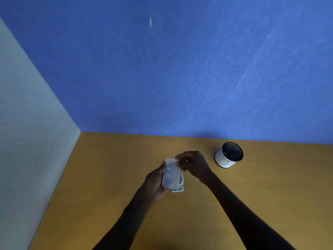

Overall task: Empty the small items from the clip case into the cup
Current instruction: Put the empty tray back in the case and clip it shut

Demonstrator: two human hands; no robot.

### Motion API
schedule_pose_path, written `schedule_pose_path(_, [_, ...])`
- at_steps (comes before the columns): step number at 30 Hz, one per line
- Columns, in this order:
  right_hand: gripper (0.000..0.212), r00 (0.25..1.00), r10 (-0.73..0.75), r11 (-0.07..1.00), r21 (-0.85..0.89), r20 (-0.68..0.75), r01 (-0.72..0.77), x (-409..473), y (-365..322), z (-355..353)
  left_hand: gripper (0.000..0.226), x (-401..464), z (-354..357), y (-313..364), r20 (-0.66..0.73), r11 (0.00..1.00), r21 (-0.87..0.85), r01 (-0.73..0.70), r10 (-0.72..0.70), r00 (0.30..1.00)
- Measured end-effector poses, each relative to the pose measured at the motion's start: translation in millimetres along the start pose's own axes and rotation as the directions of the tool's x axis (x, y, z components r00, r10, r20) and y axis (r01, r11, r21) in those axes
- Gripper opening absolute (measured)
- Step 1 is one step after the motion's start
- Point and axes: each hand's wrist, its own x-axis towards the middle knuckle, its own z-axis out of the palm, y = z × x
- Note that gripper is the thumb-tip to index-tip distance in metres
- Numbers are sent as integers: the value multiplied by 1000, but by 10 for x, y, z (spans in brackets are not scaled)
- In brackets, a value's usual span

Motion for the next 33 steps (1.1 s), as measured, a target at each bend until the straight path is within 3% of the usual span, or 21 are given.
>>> schedule_pose_path(4, [12,991,109,993,51,-76,-106,71,94,119,41,7,-115,15,-37,1000,-7,-11,10,999])
schedule_pose_path(8, [28,956,267,946,-154,-126,-285,80,323,269,40,15,-211,16,-99,997,-65,-41,34,994])
schedule_pose_path(12, [33,937,340,915,-205,-78,-349,0,448,431,41,22,-274,29,-131,989,-121,-80,64,989])
schedule_pose_path(19, [20,875,481,875,-28,-56,-483,-6,445,554,41,44,-389,41,-186,980,-172,-97,64,980])
schedule_pose_path(25, [14,866,499,863,103,-32,-494,-53,387,437,45,27,-374,64,-179,979,-162,-122,93,979])
schedule_pose_path(29, [13,890,453,864,268,-42,-427,-71,248,254,48,-9,-320,87,-140,980,-145,-138,118,983])
schedule_pose_path(33, [7,929,369,886,315,-34,-341,-103,49,100,45,-36,-220,87,-134,980,-139,-142,123,983])
